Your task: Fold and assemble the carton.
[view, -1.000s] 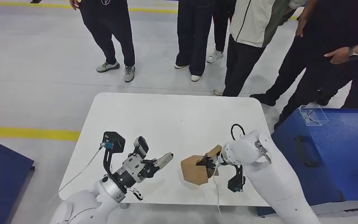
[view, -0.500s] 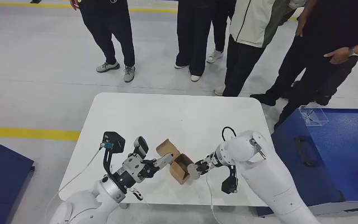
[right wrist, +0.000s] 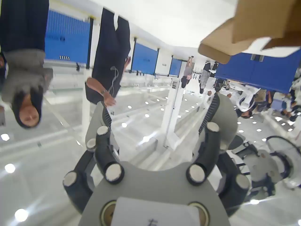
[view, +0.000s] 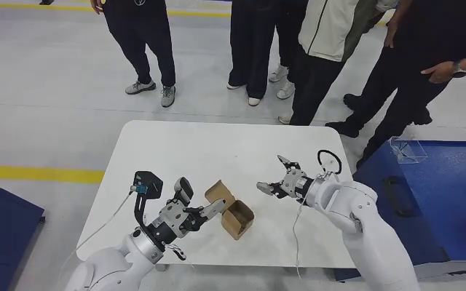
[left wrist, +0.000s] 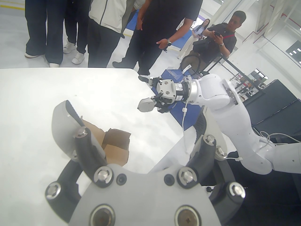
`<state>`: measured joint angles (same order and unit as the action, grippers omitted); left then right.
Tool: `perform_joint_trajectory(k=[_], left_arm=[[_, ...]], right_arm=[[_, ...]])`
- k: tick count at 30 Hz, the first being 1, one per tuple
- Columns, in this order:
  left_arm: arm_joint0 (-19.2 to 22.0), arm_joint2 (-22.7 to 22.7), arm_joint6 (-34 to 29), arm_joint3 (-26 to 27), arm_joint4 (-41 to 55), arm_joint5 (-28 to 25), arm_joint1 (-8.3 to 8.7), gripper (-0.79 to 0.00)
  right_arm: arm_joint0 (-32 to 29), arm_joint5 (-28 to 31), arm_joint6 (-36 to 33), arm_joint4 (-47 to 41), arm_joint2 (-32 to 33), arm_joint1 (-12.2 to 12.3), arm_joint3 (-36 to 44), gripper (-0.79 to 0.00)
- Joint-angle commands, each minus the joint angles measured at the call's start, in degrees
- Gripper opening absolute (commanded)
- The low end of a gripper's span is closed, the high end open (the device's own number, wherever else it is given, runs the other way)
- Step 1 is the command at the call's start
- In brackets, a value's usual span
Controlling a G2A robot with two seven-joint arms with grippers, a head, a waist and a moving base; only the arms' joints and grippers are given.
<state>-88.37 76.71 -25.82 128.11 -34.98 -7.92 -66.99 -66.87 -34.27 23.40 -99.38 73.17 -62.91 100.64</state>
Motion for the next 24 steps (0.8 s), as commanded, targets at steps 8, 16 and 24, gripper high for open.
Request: perform_joint_trajectory(k=[8,16,24], left_arm=[[0.0,0.0,0.0,0.0,0.0,0.0,0.0,0.0],[-0.19,0.43,2.08,0.07,-3.29,1.2,0.0,0.0],[3.25,-9.91,-7.9,-6.95,-30.57,9.35,-0.21,0.0]], right_arm=[[0.51,6.6,-28.82,23.81,-4.98,-0.02,-9.63,0.0],[0.51,6.6,-28.82,23.81,-4.98,-0.02,-9.63,0.0],[-1.52,18.0,-28.93,46.83,-5.62,0.75,-7.45,0.0]])
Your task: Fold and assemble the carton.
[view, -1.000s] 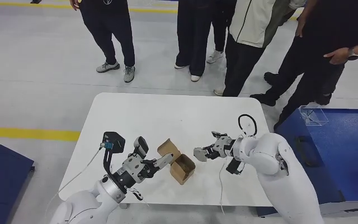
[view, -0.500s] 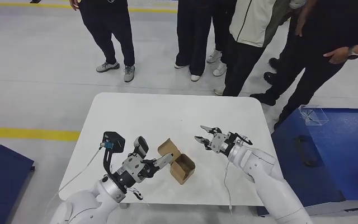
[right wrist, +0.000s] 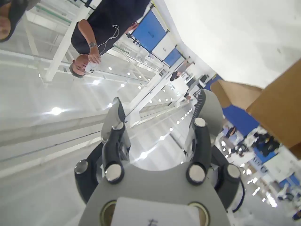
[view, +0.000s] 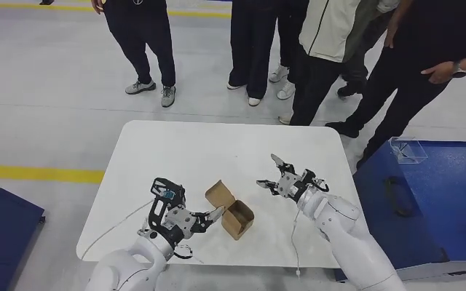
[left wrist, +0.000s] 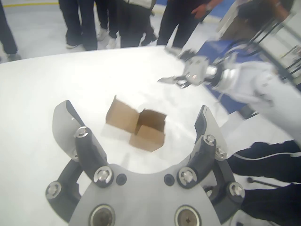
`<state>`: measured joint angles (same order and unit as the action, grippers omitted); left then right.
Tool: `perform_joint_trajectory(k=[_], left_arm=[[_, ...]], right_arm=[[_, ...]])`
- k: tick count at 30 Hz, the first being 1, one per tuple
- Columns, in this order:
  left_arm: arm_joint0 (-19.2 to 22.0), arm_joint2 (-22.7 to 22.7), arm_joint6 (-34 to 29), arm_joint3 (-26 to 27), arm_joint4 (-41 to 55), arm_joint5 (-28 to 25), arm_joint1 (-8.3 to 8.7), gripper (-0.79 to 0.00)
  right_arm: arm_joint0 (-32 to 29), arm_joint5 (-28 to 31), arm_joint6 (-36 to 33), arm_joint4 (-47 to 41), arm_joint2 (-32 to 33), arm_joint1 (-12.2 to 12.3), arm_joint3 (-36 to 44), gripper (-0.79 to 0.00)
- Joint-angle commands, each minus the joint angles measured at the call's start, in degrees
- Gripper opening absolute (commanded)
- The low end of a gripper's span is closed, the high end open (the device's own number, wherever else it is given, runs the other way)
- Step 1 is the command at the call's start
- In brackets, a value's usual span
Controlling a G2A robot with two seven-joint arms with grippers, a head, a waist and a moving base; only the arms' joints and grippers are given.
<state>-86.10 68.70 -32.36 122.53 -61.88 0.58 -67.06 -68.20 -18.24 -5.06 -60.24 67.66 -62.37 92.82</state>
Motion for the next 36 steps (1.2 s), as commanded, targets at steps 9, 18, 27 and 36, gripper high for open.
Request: perform_joint_trajectory(k=[9,18,27,36], left_arm=[[8.64,-12.15,-6.43,-12.23,-16.37,7.72,-2.06,0.0],[13.43,-16.19,-6.93,-19.91,-17.35,9.6,-3.87,0.0],[14.09,-16.43,-6.73,-21.5,-17.59,10.05,-4.71,0.0],[13.44,-15.86,-6.34,-21.15,-17.89,9.52,-5.16,0.0]], right_arm=[[-2.58,13.71,-4.7,49.31,-3.64,1.86,0.54,0.0],[-2.55,11.6,0.34,55.35,-4.67,1.4,-0.75,0.0],[-2.16,14.89,-6.32,83.59,-9.27,2.33,-2.5,0.0],[-5.35,19.6,-14.33,91.33,-8.99,3.15,0.01,0.0]])
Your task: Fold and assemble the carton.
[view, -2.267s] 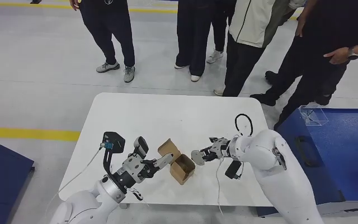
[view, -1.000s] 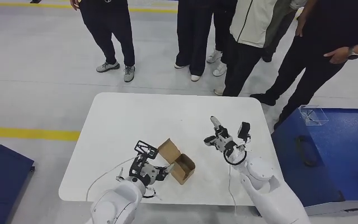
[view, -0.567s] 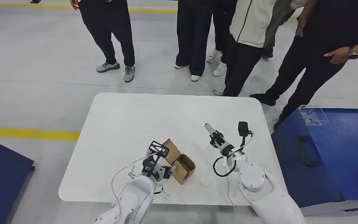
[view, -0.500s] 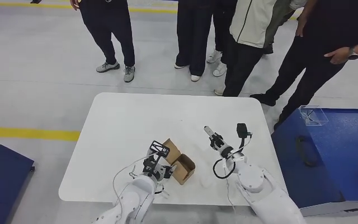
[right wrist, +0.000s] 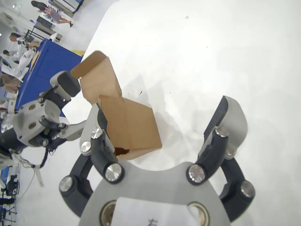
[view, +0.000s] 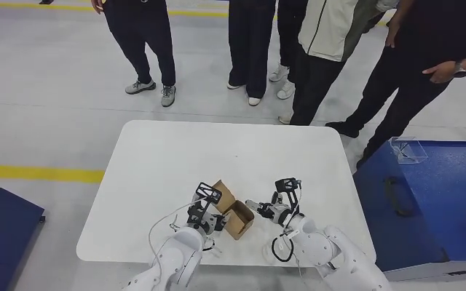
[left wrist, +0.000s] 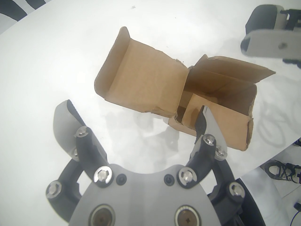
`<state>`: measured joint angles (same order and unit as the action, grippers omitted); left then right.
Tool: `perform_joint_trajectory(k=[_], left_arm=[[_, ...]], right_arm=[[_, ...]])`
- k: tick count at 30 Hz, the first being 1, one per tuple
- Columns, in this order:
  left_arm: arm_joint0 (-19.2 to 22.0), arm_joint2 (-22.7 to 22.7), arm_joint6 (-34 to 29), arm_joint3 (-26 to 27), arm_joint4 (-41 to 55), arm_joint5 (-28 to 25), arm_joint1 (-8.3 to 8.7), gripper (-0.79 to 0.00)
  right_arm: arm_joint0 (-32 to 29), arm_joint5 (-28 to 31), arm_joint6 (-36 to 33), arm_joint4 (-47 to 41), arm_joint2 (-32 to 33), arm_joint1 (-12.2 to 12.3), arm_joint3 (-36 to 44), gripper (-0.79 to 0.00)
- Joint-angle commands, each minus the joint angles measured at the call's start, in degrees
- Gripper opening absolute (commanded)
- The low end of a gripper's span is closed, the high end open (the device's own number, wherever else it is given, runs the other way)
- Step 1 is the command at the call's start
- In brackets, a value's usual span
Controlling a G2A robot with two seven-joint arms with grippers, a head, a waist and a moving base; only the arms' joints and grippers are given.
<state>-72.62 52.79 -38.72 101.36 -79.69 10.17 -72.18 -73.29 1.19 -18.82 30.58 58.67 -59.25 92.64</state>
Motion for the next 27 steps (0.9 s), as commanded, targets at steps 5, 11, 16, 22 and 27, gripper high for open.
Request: perform_joint_trajectory(k=[5,11,16,22,27], left_arm=[[-0.25,0.15,0.24,-0.13,-0.29,-0.32,-0.33,0.0],[-0.01,0.17,-0.05,-1.23,-0.5,-0.42,-0.74,0.0],[0.08,0.19,-0.23,-1.89,-0.62,-0.75,-1.05,0.0],[-0.32,0.75,0.5,-1.28,-0.79,-0.88,-1.3,0.0],[-1.06,1.54,0.75,-0.68,-0.93,-1.21,-1.38,0.0]], right_arm=[[-1.18,0.08,-2.15,1.13,-0.24,-0.14,0.87,0.0],[-0.99,-1.35,-2.41,2.64,-0.45,-0.54,0.75,0.0],[-1.31,-1.35,-3.23,4.9,-0.58,-0.66,0.62,0.0],[-1.41,-1.53,-3.39,7.67,-1.36,-1.01,0.9,0.0],[-1.74,-2.43,-2.76,8.08,-1.09,-1.31,1.85,0.0]])
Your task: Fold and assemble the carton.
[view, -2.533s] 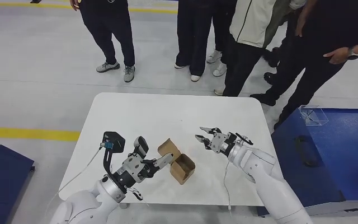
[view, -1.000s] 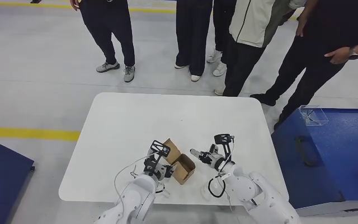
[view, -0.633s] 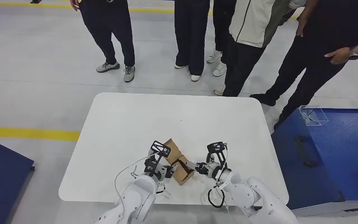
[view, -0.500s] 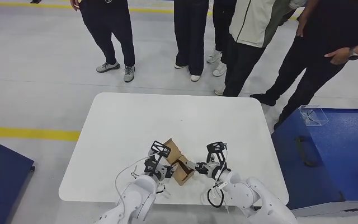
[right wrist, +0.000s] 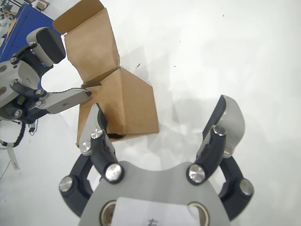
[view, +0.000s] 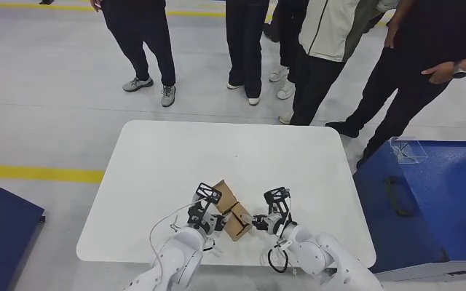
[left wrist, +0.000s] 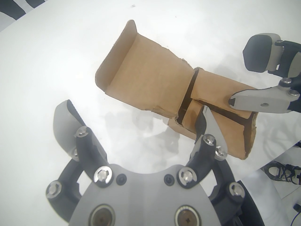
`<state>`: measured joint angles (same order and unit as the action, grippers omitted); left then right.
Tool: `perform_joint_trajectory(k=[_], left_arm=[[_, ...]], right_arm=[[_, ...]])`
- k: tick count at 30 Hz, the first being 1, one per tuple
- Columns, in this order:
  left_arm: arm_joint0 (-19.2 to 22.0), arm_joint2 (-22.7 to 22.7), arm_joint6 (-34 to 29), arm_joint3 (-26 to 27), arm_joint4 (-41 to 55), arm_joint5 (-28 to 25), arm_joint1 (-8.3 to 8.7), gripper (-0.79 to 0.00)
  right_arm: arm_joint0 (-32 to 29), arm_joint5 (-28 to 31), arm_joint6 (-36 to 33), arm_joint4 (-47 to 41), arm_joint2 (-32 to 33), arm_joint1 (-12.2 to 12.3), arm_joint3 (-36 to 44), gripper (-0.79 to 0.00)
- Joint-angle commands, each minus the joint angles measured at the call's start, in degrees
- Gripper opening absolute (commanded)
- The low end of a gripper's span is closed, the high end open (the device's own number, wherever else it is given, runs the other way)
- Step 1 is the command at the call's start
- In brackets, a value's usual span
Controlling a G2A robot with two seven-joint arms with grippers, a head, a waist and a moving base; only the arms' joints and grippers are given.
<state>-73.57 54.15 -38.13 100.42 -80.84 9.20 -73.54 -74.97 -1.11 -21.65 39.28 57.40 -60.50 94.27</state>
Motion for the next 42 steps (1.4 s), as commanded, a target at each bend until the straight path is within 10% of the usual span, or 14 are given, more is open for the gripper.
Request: perform_joint_trajectory(k=[1,9,15,21,42], left_arm=[[-0.31,0.63,0.8,0.85,0.74,-0.58,0.0,0.0],[-3.34,11.63,9.97,6.44,15.16,-3.8,0.63,0.0],[2.07,16.08,2.9,-1.44,36.01,-10.64,0.31,0.0],[7.33,14.88,1.12,-9.19,40.67,-13.69,-0.08,0.0],[9.15,13.27,-0.53,-10.57,47.22,-15.1,-0.39,0.0]], right_arm=[[-0.13,-0.11,0.14,-1.21,0.51,-0.1,0.64,0.0],[-3.49,3.97,3.62,-6.05,6.45,0.37,4.84,0.0],[-8.86,12.74,8.08,0.81,10.71,1.55,6.1,0.0],[-13.22,19.27,8.59,10.81,14.12,2.78,5.47,0.0],[-11.46,16.88,9.99,13.6,10.95,1.69,3.18,0.0]])
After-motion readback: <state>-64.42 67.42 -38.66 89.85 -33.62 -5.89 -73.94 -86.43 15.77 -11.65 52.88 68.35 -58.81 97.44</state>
